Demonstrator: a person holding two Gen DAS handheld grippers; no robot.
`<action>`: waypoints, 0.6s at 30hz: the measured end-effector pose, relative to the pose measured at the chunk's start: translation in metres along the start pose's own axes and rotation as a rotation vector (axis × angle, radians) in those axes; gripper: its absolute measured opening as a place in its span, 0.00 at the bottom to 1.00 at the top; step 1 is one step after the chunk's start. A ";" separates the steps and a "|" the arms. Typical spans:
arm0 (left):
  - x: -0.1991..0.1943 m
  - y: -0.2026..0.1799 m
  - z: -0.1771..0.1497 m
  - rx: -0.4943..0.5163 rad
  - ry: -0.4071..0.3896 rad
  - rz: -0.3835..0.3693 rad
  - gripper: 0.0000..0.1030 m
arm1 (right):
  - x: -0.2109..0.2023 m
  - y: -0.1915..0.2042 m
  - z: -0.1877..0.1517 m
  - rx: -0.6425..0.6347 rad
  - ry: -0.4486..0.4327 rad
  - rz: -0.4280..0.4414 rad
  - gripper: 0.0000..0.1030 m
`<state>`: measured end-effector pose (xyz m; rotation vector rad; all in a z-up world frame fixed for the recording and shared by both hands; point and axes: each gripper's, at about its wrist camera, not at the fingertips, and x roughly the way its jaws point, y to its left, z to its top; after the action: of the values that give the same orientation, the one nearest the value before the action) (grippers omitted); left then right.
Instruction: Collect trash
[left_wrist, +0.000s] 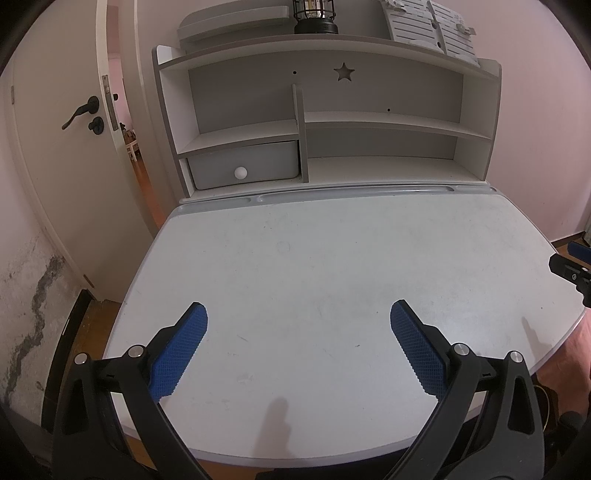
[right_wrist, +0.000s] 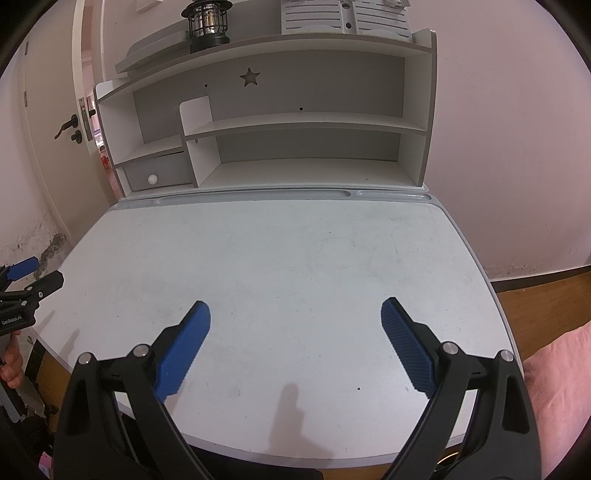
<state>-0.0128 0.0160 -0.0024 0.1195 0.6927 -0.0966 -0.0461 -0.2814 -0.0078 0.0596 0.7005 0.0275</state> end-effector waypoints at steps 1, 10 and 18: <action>0.000 0.000 0.000 0.000 0.000 0.001 0.94 | 0.000 0.000 0.000 0.000 -0.001 0.000 0.88; 0.001 -0.001 -0.001 -0.004 0.000 0.001 0.94 | 0.000 0.000 0.000 -0.001 -0.002 -0.002 0.88; 0.001 -0.002 -0.001 -0.002 0.002 0.001 0.94 | 0.000 0.000 0.000 -0.002 -0.002 -0.001 0.88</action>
<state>-0.0128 0.0145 -0.0042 0.1177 0.6946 -0.0946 -0.0462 -0.2809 -0.0073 0.0572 0.6986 0.0270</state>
